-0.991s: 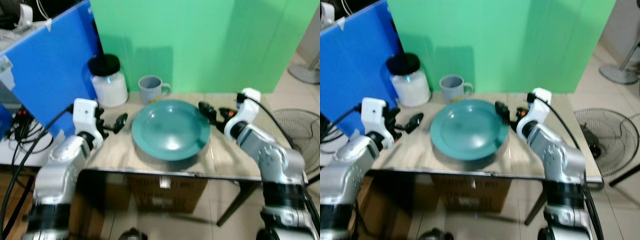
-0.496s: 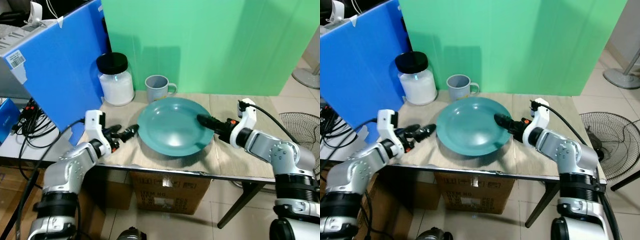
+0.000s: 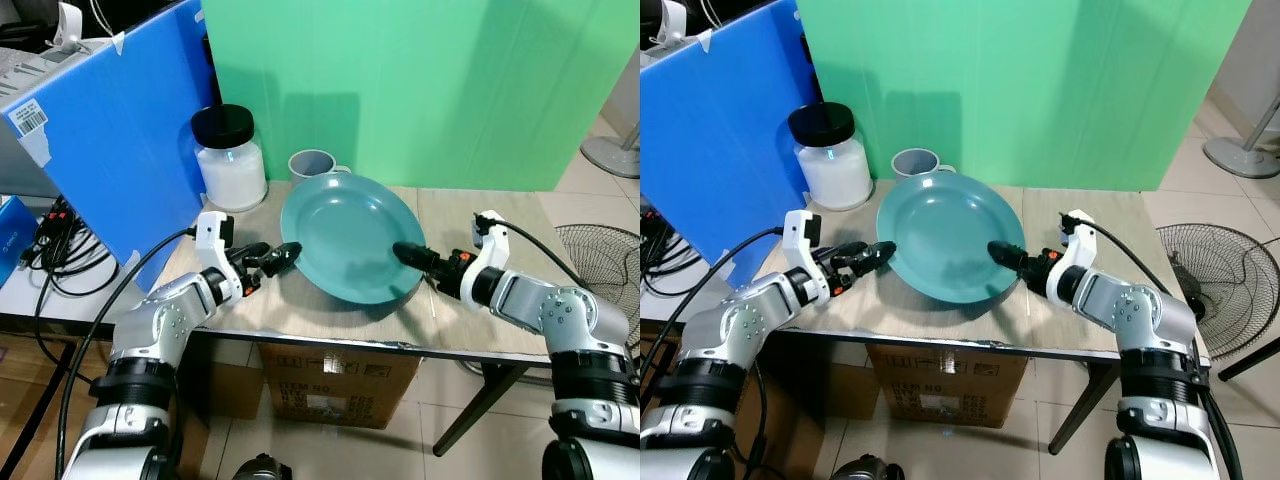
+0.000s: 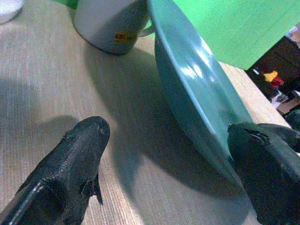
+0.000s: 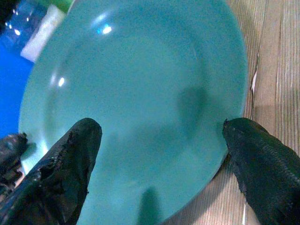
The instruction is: Setting the table
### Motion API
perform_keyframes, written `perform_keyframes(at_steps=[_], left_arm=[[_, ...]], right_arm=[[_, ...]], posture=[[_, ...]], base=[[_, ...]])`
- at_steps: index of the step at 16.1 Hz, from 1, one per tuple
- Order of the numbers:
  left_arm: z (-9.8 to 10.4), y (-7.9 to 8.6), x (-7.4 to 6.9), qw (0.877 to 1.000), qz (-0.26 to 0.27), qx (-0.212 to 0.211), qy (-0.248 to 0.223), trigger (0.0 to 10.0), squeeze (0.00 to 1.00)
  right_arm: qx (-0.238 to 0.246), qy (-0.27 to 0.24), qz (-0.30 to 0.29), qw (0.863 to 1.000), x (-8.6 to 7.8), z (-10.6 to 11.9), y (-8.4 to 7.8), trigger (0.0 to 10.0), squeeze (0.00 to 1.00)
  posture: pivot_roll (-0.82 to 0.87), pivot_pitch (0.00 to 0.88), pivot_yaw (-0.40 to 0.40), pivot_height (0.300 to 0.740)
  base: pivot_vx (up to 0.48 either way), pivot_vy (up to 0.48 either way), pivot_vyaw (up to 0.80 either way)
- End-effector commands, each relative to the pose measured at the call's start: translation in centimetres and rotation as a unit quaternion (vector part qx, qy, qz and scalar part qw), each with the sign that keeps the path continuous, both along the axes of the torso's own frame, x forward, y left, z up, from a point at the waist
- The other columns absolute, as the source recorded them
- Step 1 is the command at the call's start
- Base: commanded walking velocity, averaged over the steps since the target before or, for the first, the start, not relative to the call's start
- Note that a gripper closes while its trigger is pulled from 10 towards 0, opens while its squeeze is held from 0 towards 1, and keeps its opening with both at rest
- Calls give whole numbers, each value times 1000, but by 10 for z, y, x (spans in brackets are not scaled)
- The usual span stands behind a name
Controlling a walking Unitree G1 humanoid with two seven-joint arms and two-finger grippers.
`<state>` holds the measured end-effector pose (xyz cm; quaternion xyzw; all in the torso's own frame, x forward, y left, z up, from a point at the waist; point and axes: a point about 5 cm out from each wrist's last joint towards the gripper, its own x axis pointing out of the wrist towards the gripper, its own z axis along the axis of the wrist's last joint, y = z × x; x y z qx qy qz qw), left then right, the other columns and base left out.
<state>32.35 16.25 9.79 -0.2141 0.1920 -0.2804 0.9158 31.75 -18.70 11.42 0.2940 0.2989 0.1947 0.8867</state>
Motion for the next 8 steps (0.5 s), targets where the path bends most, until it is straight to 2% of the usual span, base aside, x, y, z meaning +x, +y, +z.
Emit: perform_keyframes(at_steps=[1, 5, 8], left_arm=[[1, 2, 4, 1000, 7, 10, -3, 10000, 0], [0, 6, 8, 1000, 20, 14, -2, 10000, 0], [0, 13, 9, 999, 30, 19, -1, 10000, 0]], right_arm=[[-1, 6, -20, 1000, 2, 1, -8, 10000, 0], [-4, -38, -38, 999, 8, 16, -22, 10000, 0], [-22, -44, -53, 997, 11, 13, -25, 10000, 0]], posture=[[40, 0, 31, 740], [39, 0, 29, 740], [38, 0, 31, 740]], base=[[0, 0, 0], [0, 0, 0], [0, 0, 0]])
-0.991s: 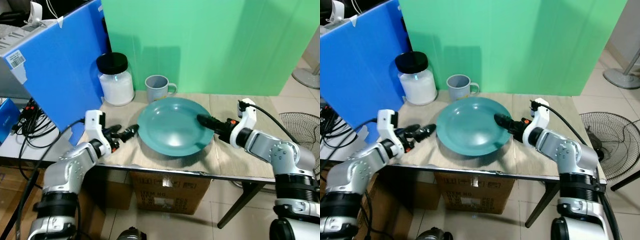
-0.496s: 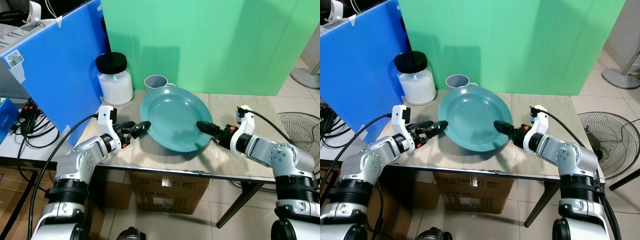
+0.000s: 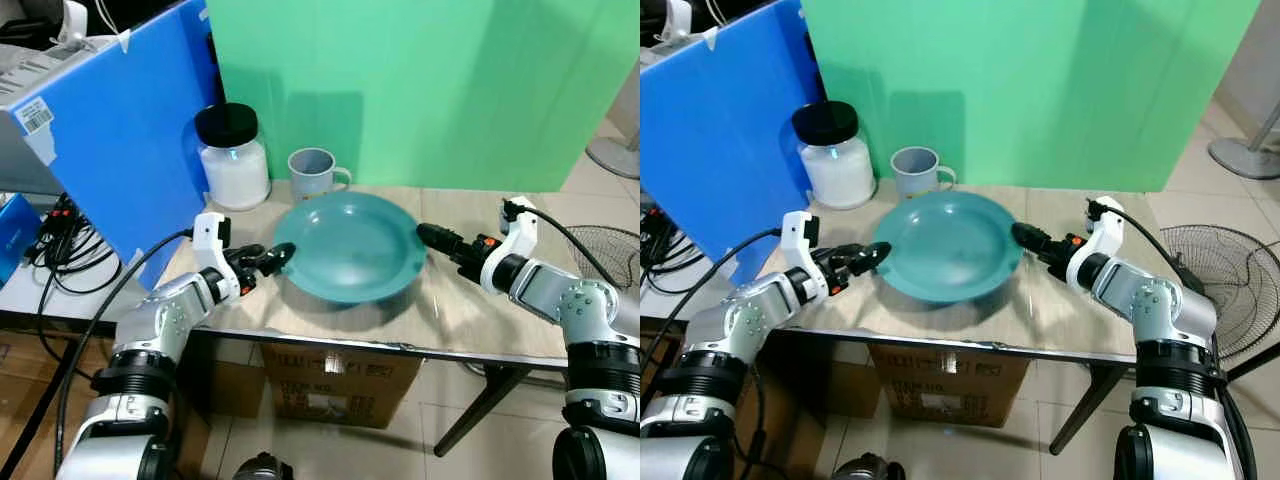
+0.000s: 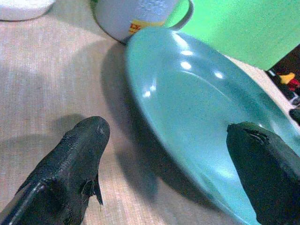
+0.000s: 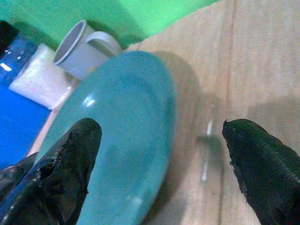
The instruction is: Setting the table
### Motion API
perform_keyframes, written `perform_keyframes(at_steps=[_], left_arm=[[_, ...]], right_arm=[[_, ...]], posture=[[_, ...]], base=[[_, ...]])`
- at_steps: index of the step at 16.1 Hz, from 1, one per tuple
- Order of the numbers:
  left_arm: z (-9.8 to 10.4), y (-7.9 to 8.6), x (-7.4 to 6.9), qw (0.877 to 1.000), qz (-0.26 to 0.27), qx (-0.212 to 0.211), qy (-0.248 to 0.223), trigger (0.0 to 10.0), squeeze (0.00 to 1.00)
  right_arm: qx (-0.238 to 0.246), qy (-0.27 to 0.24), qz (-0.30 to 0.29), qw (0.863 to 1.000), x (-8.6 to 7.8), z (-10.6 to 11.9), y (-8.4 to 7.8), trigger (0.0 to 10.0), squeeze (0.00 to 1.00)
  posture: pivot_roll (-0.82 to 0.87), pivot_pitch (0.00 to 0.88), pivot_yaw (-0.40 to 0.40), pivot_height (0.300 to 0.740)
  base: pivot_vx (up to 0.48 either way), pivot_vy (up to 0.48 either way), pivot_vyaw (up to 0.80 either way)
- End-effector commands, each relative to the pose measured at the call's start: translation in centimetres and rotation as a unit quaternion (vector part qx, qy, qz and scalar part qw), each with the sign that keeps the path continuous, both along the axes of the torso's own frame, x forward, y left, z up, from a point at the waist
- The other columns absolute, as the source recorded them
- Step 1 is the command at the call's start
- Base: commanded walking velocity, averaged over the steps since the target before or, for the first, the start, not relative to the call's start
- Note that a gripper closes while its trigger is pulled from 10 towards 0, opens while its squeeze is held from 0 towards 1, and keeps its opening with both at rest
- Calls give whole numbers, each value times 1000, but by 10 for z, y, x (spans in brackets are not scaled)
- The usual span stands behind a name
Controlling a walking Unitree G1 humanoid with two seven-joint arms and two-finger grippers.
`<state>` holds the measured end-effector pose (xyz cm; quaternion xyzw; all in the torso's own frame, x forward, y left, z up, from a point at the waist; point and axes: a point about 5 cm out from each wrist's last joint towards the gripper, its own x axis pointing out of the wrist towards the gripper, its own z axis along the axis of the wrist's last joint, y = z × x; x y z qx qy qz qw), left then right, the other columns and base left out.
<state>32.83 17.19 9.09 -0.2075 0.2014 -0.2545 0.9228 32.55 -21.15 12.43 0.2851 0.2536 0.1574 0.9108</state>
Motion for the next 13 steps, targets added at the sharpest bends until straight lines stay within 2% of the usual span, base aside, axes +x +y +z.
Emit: perform_keyframes(at_steps=[1, 4, 5, 7, 8, 9, 10, 13], left_arm=[[7, 5, 4, 1000, 8, 5, -14, 10000, 0], [3, 3, 3, 1000, 2, 6, -13, 10000, 0], [4, -4, 5, 1000, -7, -5, -17, 10000, 0], [5, -10, 6, 1000, -18, -12, -16, 10000, 0], [1, -14, 7, 1000, -25, -7, -8, 10000, 0], [-1, -16, 7, 1000, -29, -4, -6, 10000, 0], [-3, -20, 7, 999, -38, -3, -3, 10000, 0], [-2, -26, 9, 999, -45, -8, -3, 10000, 0]], right_arm=[[-2, -5, -7, 1000, 3, 2, -1, 10000, 0], [8, 19, 23, 1000, -1, -9, 16, 10000, 0], [17, 28, 37, 999, -2, -16, 30, 10000, 0], [33, 32, 45, 998, -3, -19, 41, 10000, 0], [38, 38, 50, 997, -3, -21, 46, 4510, 0], [38, 41, 51, 997, -4, -22, 47, 4235, 0], [39, 49, 50, 997, -4, -25, 48, 196, 0], [35, 60, 48, 996, -4, -28, 51, 0, 0]], posture=[[38, 0, 31, 740], [39, 0, 31, 740], [39, 0, 29, 740], [43, 0, 26, 740], [44, 0, 25, 740], [43, 0, 25, 740], [43, 0, 25, 740], [43, 0, 26, 740]], base=[[0, 0, 0], [0, 0, 0], [0, 0, 0], [0, 0, 0], [0, 0, 0], [0, 0, 0], [0, 0, 0], [0, 0, 0]])
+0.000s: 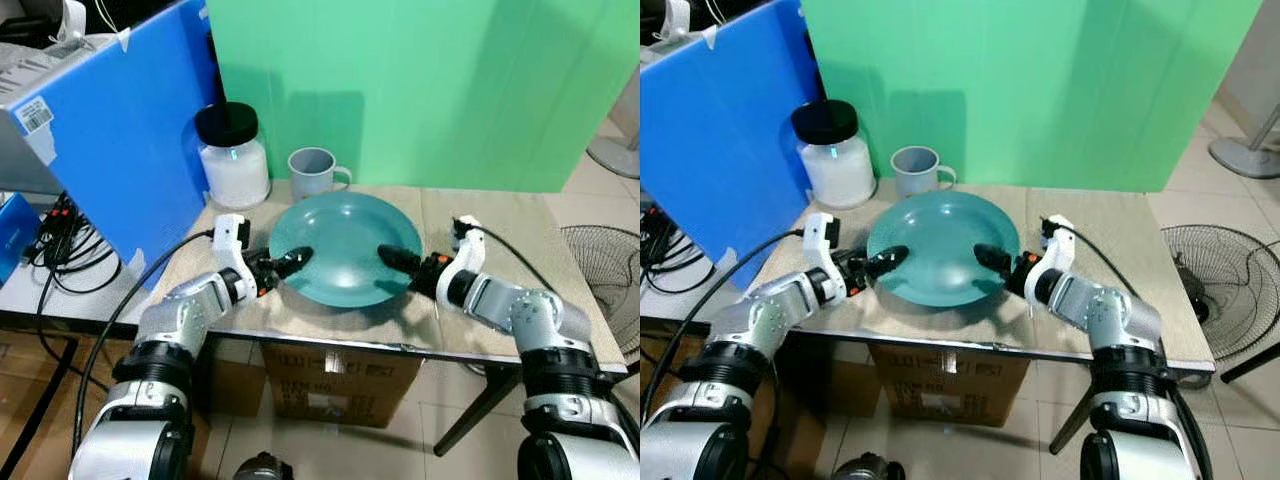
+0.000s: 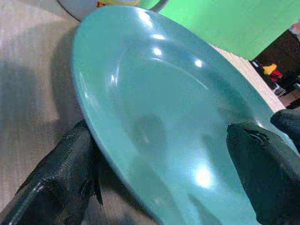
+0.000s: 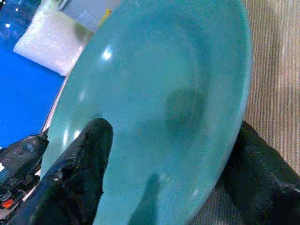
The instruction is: Setting the table
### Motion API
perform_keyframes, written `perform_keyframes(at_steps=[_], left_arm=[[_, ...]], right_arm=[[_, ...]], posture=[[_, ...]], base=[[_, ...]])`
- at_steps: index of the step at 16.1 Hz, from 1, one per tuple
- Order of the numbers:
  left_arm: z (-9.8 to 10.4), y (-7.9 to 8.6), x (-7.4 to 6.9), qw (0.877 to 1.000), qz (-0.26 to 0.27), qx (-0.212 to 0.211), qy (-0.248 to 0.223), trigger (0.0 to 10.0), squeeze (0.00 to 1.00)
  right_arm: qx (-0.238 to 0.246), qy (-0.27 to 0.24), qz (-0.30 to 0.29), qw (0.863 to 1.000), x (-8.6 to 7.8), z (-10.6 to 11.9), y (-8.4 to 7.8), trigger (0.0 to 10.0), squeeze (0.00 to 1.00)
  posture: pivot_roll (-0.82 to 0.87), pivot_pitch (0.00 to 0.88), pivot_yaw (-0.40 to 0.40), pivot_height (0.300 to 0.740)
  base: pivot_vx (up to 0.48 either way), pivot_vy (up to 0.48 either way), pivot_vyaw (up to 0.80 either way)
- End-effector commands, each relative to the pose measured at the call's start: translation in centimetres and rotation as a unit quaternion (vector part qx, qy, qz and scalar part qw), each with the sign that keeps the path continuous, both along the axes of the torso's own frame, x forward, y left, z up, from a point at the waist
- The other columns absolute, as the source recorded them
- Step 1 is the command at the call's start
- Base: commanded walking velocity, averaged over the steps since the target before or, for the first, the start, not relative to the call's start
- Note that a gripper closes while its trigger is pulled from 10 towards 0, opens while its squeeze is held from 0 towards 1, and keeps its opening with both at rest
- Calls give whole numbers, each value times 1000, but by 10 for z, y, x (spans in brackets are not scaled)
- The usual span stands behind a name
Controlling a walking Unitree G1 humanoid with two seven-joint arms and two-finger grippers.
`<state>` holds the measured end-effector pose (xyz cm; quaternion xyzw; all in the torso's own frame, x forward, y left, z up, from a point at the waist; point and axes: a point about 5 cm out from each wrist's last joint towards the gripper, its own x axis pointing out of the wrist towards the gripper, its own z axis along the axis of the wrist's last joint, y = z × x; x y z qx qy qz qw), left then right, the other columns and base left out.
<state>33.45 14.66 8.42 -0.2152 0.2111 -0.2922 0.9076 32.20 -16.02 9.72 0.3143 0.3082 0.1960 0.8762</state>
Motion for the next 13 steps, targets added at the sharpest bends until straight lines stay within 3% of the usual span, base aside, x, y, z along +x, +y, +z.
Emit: perform_keyframes(at_steps=[1, 13], left_arm=[[5, -2, 3, 1000, -7, 6, -9, 10000, 0], [6, -7, 5, 1000, -14, -3, -14, 10000, 0]], right_arm=[[-5, 11, -1, 1000, 0, -2, 0, 0, 0], [-20, 19, -8, 1000, 1, -7, 5, 0, 0]], posture=[[43, 0, 26, 740], [46, 0, 24, 740]], base=[[0, 0, 0], [0, 0, 0]])
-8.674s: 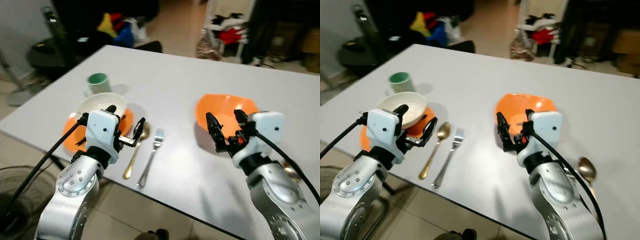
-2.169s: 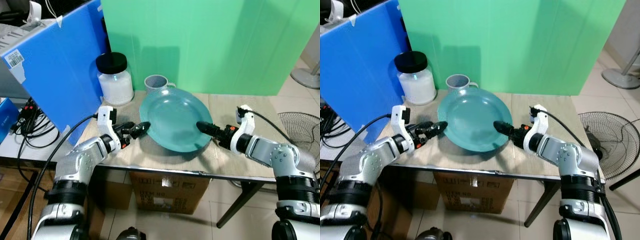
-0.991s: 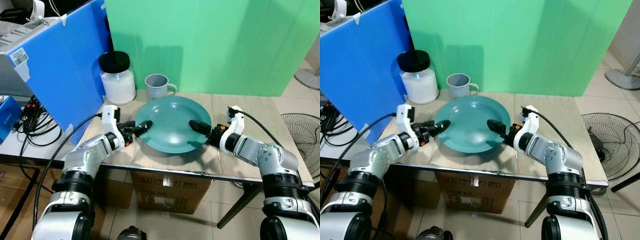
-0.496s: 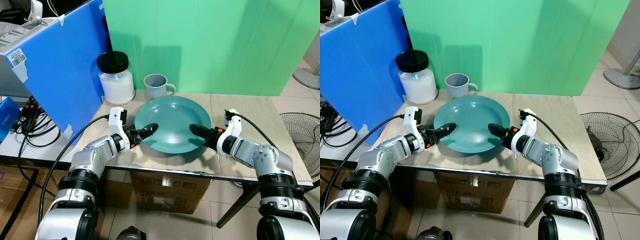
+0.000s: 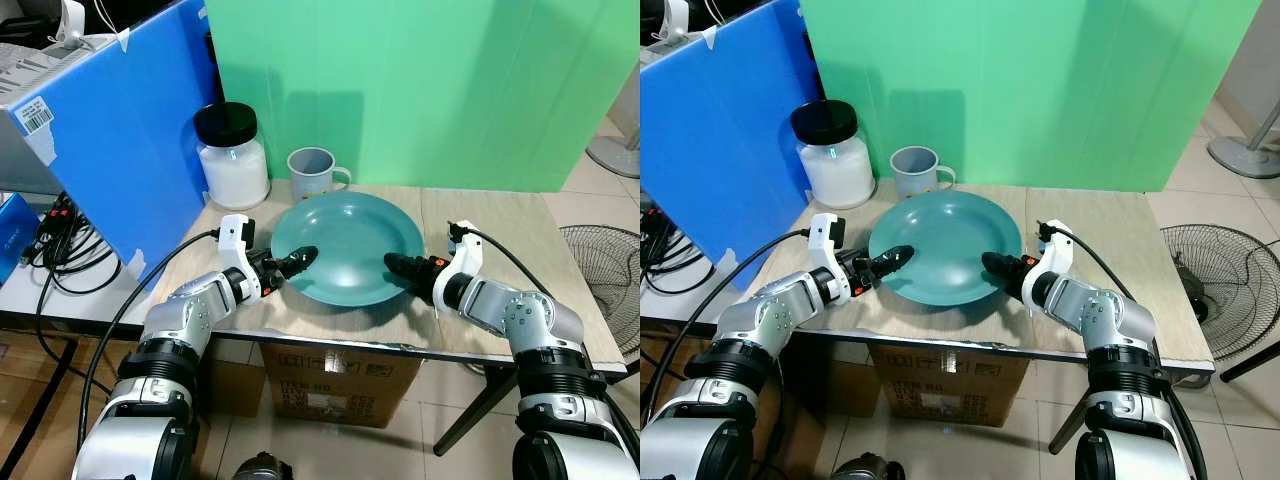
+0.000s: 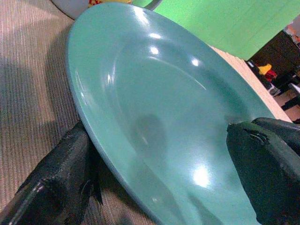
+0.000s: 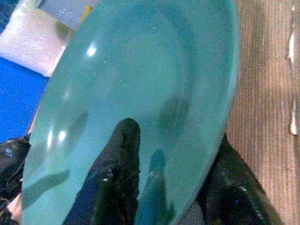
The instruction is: Setting the table
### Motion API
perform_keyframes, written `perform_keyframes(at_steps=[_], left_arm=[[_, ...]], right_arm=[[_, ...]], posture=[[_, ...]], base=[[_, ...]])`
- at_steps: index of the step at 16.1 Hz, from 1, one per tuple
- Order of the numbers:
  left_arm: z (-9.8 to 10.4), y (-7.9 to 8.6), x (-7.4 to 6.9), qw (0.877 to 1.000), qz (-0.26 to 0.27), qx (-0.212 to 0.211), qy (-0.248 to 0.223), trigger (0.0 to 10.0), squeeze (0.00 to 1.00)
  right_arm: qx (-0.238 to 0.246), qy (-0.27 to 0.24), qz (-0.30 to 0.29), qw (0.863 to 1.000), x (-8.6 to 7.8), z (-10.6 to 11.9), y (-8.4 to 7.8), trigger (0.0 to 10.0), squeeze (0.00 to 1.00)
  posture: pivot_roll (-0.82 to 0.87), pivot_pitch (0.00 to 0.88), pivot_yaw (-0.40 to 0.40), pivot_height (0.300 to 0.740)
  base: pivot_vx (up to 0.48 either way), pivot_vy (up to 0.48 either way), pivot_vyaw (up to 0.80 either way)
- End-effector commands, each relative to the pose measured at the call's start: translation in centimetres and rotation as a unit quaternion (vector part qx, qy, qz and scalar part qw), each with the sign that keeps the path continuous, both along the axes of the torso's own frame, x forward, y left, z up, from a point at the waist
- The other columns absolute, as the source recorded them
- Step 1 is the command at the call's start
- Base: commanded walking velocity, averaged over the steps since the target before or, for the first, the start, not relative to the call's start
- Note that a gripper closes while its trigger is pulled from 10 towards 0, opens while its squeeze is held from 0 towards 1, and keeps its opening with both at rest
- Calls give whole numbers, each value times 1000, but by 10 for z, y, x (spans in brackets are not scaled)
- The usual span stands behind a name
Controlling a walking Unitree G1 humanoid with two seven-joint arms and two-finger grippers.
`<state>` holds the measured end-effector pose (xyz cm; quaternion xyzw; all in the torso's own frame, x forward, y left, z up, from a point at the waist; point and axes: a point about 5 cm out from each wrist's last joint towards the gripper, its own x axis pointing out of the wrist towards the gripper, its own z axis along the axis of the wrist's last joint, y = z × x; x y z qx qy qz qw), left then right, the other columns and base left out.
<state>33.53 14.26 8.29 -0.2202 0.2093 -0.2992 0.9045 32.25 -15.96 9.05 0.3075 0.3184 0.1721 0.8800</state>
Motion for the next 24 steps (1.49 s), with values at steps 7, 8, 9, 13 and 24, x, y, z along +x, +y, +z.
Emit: perform_keyframes(at_steps=[7, 8, 9, 13, 24], left_arm=[[9, 2, 1, 1000, -8, 7, -23, 10000, 0], [12, 3, 0, 999, -9, 9, -30, 10000, 0], [20, 3, -2, 999, -15, 5, -51, 10000, 0], [57, -3, -26, 990, -59, -6, -130, 10000, 0], [118, -9, -65, 922, 111, 213, -303, 10000, 0]], right_arm=[[29, 7, 2, 1000, -2, 1, 4, 0, 0], [32, 3, 1, 999, -2, 4, 3, 0, 0], [37, -7, -6, 999, -4, 8, -1, 0, 0], [73, -61, -20, 995, -26, 37, -23, 0, 0], [-109, -338, -180, 917, -99, 128, -16, 10000, 0]], posture=[[54, 0, 29, 740], [54, 0, 29, 740], [54, 0, 33, 740], [58, 0, 51, 740], [40, 0, 87, 740]], base=[[0, 0, 0], [0, 0, 0], [0, 0, 0], [0, 0, 0], [0, 0, -187]])
